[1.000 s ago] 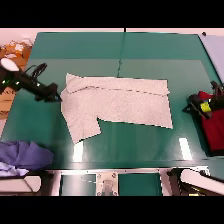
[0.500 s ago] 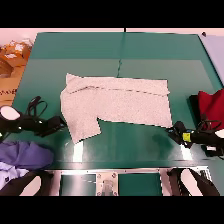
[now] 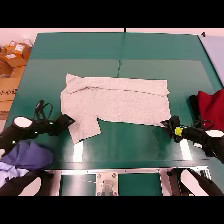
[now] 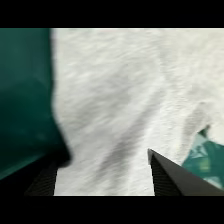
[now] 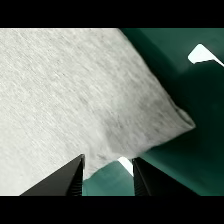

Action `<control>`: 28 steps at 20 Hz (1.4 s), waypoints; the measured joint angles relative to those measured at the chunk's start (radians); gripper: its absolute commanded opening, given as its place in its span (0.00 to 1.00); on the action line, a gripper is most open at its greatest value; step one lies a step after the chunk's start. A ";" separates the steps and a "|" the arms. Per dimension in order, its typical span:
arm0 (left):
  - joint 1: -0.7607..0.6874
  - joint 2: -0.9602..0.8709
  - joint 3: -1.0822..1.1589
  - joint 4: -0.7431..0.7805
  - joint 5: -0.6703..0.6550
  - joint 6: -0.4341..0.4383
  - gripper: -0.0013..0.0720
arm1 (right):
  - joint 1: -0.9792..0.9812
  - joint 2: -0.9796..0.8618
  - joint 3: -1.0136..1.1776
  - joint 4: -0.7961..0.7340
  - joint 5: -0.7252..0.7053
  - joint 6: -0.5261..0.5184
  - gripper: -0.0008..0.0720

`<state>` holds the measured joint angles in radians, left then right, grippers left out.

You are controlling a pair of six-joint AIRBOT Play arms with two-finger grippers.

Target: Fold the shirts.

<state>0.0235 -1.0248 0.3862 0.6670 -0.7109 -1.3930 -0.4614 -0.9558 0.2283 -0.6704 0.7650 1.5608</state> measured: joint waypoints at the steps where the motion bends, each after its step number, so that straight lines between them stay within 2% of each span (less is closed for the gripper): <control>1: -0.022 -0.016 -0.001 -0.020 0.013 0.015 0.07 | 0.008 -0.010 0.002 0.003 -0.011 0.000 0.52; 3: -0.047 -0.031 0.016 -0.065 0.016 0.056 0.05 | 0.018 -0.025 0.010 -0.002 -0.030 -0.001 0.18; 4: -0.053 -0.037 0.027 -0.067 -0.003 0.071 0.04 | 0.021 -0.030 0.015 -0.010 -0.040 -0.004 0.08; 5: -0.059 -0.040 0.047 -0.066 -0.024 0.084 0.04 | 0.024 -0.033 0.021 -0.015 -0.049 -0.013 0.02; 9: -0.069 -0.041 0.150 0.017 -0.109 0.091 0.04 | 0.027 -0.038 0.052 -0.015 -0.059 -0.065 0.02; 15: -0.074 0.039 0.243 0.237 -0.289 0.010 0.04 | 0.027 -0.024 0.089 -0.095 0.029 -0.111 0.02; 23: -0.073 0.282 0.300 0.424 -0.515 -0.126 0.04 | 0.027 0.207 0.178 -0.322 0.240 0.005 0.02; 28: -0.074 0.299 0.416 0.449 -0.515 -0.160 0.04 | 0.030 0.269 0.314 -0.347 0.317 0.034 0.02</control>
<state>-0.0502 -0.7254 0.8021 1.1164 -1.2259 -1.5528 -0.4316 -0.6865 0.5423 -1.0176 1.0821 1.5944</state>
